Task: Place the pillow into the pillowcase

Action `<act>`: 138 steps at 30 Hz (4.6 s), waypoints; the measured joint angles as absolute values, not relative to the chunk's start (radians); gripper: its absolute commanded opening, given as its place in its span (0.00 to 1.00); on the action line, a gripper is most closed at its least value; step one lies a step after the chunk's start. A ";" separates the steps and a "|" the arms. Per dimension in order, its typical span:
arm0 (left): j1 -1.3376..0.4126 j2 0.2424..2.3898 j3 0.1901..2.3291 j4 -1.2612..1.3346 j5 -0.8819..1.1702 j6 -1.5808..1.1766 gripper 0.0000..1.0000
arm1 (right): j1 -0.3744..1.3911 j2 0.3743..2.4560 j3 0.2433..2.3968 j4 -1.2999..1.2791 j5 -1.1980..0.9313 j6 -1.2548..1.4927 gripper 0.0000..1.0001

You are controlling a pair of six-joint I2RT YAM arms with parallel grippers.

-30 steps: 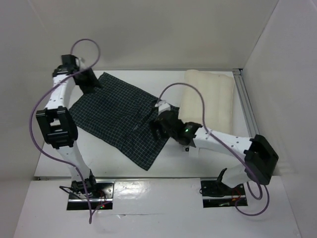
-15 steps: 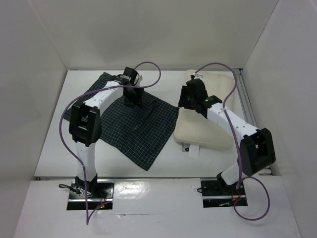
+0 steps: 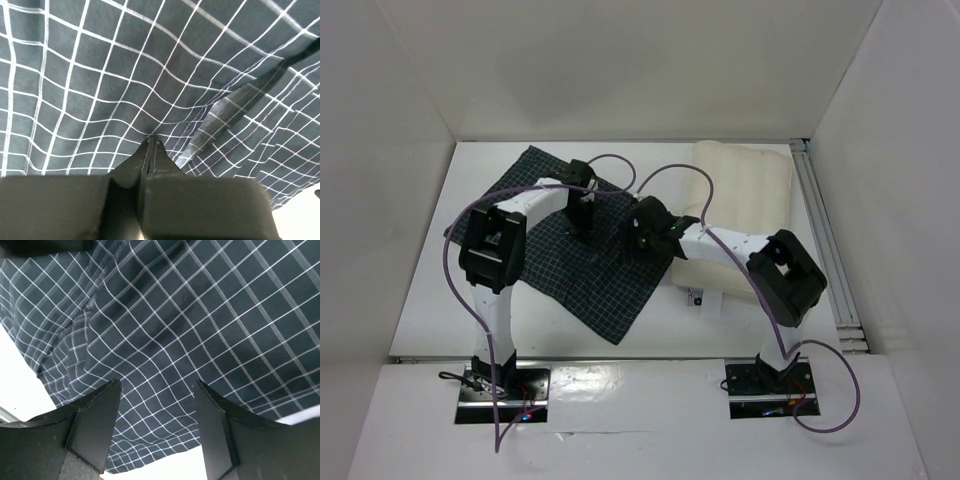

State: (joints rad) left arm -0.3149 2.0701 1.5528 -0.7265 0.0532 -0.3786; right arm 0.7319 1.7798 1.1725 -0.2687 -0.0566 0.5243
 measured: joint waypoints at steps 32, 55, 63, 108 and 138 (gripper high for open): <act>-0.040 1.752 1.324 -0.651 0.291 -0.473 0.00 | 0.833 2.096 1.406 -0.067 0.023 0.659 0.00; -0.292 1.975 1.391 -0.664 0.148 -0.416 0.63 | 0.739 2.085 1.067 0.459 -0.202 0.917 0.00; -0.318 1.985 1.395 -0.655 0.104 -0.421 0.44 | 0.732 2.085 1.053 0.480 -0.215 0.927 0.00; -0.057 1.790 1.492 -0.647 0.626 -0.406 0.00 | 0.705 1.687 1.271 -0.132 0.196 0.592 0.86; -0.041 1.790 1.501 -0.612 0.658 -0.471 0.00 | 0.190 1.991 1.675 -0.461 0.126 0.278 0.00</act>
State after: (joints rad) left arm -0.0414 1.7897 1.5009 -0.6121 0.6582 -0.4706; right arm 0.1902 1.9915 1.6749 -0.4606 0.1261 0.2783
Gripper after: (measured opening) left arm 0.025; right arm 0.027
